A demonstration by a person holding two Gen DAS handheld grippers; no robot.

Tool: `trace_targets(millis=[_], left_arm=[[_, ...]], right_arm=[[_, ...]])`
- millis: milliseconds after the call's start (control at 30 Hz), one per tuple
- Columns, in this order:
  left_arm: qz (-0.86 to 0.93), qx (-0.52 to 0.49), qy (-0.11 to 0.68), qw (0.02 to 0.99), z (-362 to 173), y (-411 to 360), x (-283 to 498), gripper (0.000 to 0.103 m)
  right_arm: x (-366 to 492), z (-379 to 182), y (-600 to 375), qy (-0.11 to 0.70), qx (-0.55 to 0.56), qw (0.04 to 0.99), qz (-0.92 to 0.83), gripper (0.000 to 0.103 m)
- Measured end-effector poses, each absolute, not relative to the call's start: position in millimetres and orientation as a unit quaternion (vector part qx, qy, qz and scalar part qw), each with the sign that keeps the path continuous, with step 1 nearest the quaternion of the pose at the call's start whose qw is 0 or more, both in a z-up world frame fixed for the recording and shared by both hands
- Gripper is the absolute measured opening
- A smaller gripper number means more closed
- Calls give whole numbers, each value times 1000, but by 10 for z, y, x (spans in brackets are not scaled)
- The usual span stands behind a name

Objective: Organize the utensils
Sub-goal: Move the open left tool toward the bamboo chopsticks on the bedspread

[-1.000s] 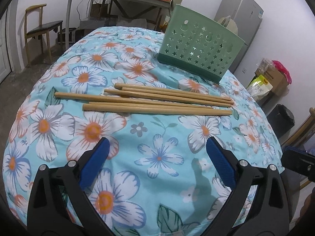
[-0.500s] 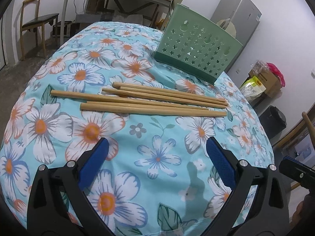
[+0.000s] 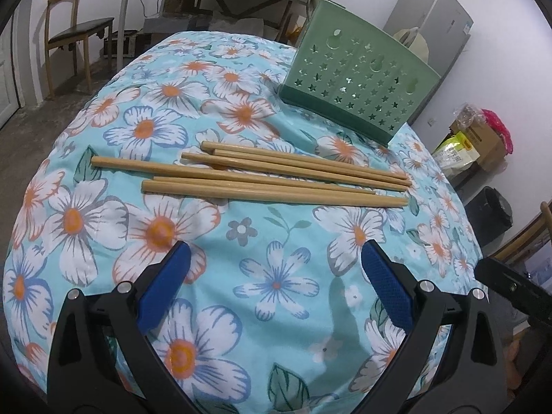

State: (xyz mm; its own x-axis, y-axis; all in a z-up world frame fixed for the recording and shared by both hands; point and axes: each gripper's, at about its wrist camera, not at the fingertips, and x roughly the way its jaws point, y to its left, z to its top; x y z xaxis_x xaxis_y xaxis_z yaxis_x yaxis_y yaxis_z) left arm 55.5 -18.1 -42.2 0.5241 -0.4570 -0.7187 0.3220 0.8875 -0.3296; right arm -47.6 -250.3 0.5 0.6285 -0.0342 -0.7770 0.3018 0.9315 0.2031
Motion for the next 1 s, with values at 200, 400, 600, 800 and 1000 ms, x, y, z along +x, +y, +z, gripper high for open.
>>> trace_targets(millis=[200,400,600,800,1000], left_arm=[[-192,-58,437,877,-424,-296,559,95],[-161,-75,442,880,-423,-312,599,95],[-147,-38,435,888,-449,-412,549,95],[-136,-65,434,888,-438,-367,573,95],[-180,-89,434,878,-428,-232,588,95]], right_arm=[[-381,-108,-2515,419,144,894,-60,93],[-340,-290,-2556,424,133,895,-35,93],[-326,-426,-2623,419,145,896,-6,97],[-201,-443,-2591,429,117,896,7,97],[-182,-467,-2562,425,107,899,-9,97]])
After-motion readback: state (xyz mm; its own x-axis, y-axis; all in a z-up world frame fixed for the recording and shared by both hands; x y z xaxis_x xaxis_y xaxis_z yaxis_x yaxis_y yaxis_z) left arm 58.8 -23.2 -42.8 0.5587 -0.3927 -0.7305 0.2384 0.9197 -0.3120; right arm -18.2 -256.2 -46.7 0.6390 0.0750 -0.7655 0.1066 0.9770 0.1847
